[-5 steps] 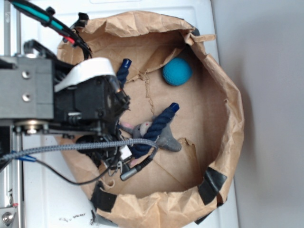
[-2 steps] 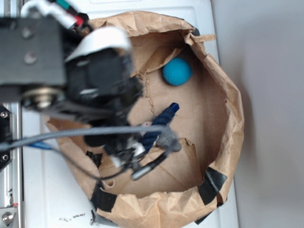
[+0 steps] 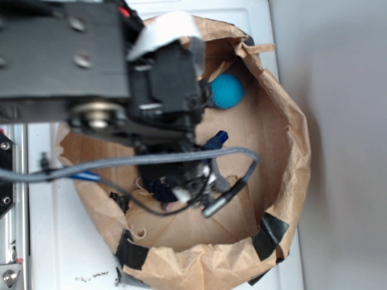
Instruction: Grab the blue rope.
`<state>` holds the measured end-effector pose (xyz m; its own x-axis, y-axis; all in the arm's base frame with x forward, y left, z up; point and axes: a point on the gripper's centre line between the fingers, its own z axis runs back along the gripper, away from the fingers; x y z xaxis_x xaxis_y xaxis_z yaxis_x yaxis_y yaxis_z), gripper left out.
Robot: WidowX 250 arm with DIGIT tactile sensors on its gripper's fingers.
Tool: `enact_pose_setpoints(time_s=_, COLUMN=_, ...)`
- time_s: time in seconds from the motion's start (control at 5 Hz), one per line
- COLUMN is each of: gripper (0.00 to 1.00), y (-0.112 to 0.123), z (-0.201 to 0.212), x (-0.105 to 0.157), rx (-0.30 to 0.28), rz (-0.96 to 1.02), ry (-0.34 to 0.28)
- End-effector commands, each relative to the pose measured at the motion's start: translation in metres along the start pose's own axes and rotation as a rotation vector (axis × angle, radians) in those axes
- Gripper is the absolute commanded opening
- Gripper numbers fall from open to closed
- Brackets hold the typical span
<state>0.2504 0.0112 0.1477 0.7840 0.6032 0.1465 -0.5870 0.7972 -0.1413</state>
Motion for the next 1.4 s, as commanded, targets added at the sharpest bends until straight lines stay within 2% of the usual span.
enact_pose_setpoints(time_s=0.0, gripper=1.00, y=0.013, z=-0.034, x=0.019, rx=-0.092, rz=0.286, ry=-0.096)
enact_pose_setpoints(time_s=0.4, gripper=1.00, y=0.030, z=-0.059, x=0.019, rx=-0.001, rz=0.228, ry=-0.110)
enact_pose_setpoints(time_s=0.8, gripper=1.00, y=0.037, z=-0.064, x=0.024, rx=0.017, rz=0.232, ry=-0.103)
enact_pose_setpoints(time_s=1.0, gripper=1.00, y=0.050, z=-0.057, x=0.023, rx=0.047, rz=0.316, ry=-0.073)
enact_pose_setpoints(time_s=1.2, gripper=1.00, y=0.068, z=-0.066, x=0.021, rx=0.056, rz=0.299, ry=-0.054)
